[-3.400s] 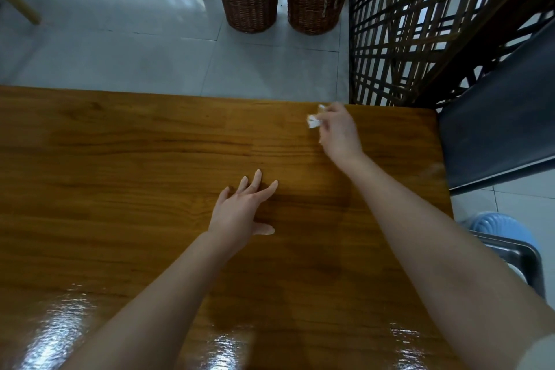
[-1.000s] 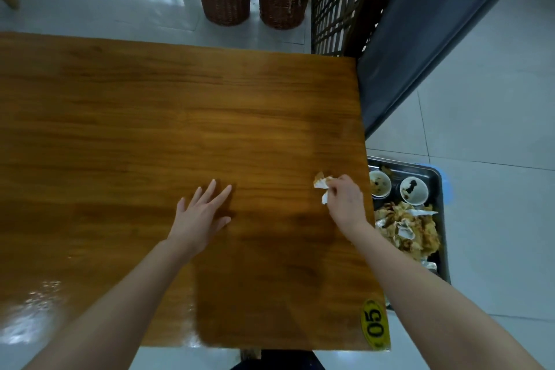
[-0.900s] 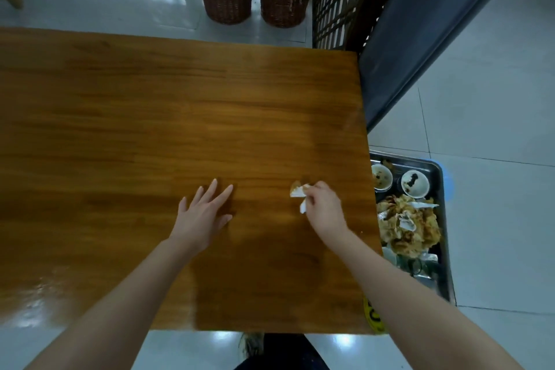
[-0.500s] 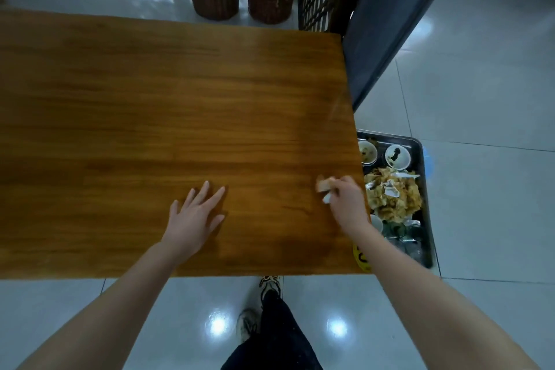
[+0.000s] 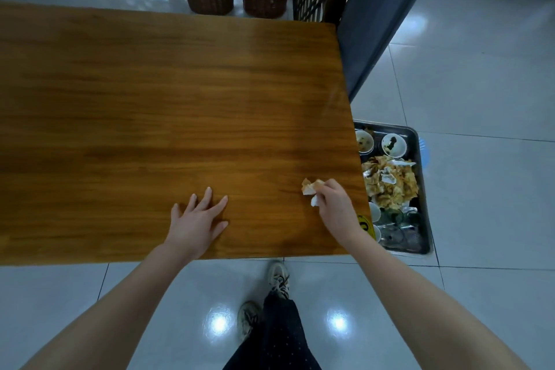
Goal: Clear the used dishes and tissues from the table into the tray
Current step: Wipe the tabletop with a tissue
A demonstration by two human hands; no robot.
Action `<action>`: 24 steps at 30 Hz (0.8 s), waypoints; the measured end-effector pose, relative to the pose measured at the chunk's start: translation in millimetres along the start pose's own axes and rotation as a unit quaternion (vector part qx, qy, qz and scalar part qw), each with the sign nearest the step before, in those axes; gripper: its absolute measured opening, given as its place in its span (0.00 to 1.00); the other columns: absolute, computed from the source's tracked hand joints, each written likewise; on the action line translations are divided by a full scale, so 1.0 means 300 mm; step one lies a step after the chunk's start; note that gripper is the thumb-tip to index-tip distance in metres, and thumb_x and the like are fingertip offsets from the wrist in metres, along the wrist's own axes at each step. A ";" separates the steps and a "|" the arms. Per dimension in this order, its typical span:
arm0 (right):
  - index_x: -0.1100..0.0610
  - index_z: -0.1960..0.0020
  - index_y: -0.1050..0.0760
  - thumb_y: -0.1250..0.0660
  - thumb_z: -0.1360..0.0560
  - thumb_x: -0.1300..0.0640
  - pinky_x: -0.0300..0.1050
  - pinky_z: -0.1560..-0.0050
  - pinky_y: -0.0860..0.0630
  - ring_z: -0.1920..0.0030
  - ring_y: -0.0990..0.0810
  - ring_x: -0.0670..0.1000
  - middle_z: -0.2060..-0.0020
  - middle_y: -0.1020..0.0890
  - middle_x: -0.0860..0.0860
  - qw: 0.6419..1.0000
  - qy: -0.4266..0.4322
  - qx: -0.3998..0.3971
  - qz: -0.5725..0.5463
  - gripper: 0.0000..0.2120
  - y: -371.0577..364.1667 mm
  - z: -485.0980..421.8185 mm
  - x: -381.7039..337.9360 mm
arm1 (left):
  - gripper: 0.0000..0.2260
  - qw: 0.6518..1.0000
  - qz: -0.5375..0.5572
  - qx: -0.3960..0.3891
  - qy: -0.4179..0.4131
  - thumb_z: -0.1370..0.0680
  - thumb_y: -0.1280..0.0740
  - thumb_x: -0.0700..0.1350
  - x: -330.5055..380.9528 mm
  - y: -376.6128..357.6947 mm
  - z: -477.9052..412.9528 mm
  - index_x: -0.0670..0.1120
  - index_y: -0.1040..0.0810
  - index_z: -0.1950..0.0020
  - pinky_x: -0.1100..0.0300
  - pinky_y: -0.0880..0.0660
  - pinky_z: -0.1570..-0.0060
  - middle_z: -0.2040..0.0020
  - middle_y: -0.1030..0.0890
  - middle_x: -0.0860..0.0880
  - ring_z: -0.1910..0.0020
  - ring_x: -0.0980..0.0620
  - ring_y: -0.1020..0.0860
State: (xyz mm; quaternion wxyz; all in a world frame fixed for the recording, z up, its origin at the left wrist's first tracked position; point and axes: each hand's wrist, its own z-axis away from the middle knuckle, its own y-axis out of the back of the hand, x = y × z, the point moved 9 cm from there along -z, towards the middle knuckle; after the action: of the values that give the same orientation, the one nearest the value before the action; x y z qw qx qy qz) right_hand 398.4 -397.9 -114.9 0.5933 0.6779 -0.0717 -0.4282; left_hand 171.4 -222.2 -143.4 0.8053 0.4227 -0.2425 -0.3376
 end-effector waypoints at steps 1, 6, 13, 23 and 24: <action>0.62 0.45 0.23 0.41 0.22 0.66 0.40 0.53 0.27 0.54 0.26 0.49 0.54 0.24 0.52 1.000 -0.008 0.005 0.002 0.10 0.020 -0.020 0.027 | 0.25 1.000 -0.001 -0.003 -0.001 0.19 0.49 0.61 -0.005 -0.001 -0.004 0.61 0.52 0.23 0.38 0.53 0.29 0.21 0.54 0.50 0.23 0.43 0.52; 0.65 0.52 0.21 0.41 0.23 0.68 0.41 0.57 0.32 0.57 0.26 0.53 0.58 0.26 0.52 0.994 -0.094 0.059 0.009 0.10 0.142 -0.181 0.193 | 0.23 1.000 0.007 -0.023 0.005 0.18 0.51 0.58 -0.019 -0.019 -0.024 0.63 0.52 0.24 0.36 0.52 0.29 0.21 0.54 0.51 0.23 0.42 0.52; 0.62 0.49 0.18 0.36 0.27 0.67 0.42 0.55 0.31 0.57 0.26 0.49 0.53 0.17 0.57 0.986 -0.127 0.109 -0.010 0.10 0.219 -0.338 0.245 | 0.22 0.999 0.029 -0.028 0.003 0.18 0.50 0.56 -0.010 -0.011 -0.019 0.63 0.50 0.24 0.37 0.51 0.29 0.21 0.54 0.51 0.23 0.42 0.51; 0.60 0.46 0.21 0.38 0.23 0.65 0.30 0.60 0.35 0.57 0.27 0.46 0.58 0.27 0.46 0.998 -0.043 0.035 -0.042 0.09 0.002 0.059 0.019 | 0.21 0.997 0.025 -0.057 0.034 0.17 0.51 0.53 0.008 0.026 -0.001 0.61 0.48 0.23 0.37 0.52 0.28 0.21 0.54 0.50 0.23 0.41 0.52; 0.60 0.45 0.22 0.39 0.22 0.64 0.31 0.58 0.34 0.56 0.28 0.45 0.57 0.27 0.45 0.998 -0.034 0.019 -0.058 0.10 -0.044 0.113 -0.017 | 0.21 0.997 0.025 -0.060 0.036 0.17 0.51 0.53 0.009 0.027 0.000 0.61 0.48 0.23 0.37 0.53 0.28 0.21 0.54 0.49 0.23 0.41 0.52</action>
State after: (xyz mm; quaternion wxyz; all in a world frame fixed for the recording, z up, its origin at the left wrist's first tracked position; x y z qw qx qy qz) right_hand 367.2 -416.2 -121.5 0.5515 0.6772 -0.0611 -0.4833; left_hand 175.9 -221.0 -136.2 0.8459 0.3788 -0.2032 -0.3157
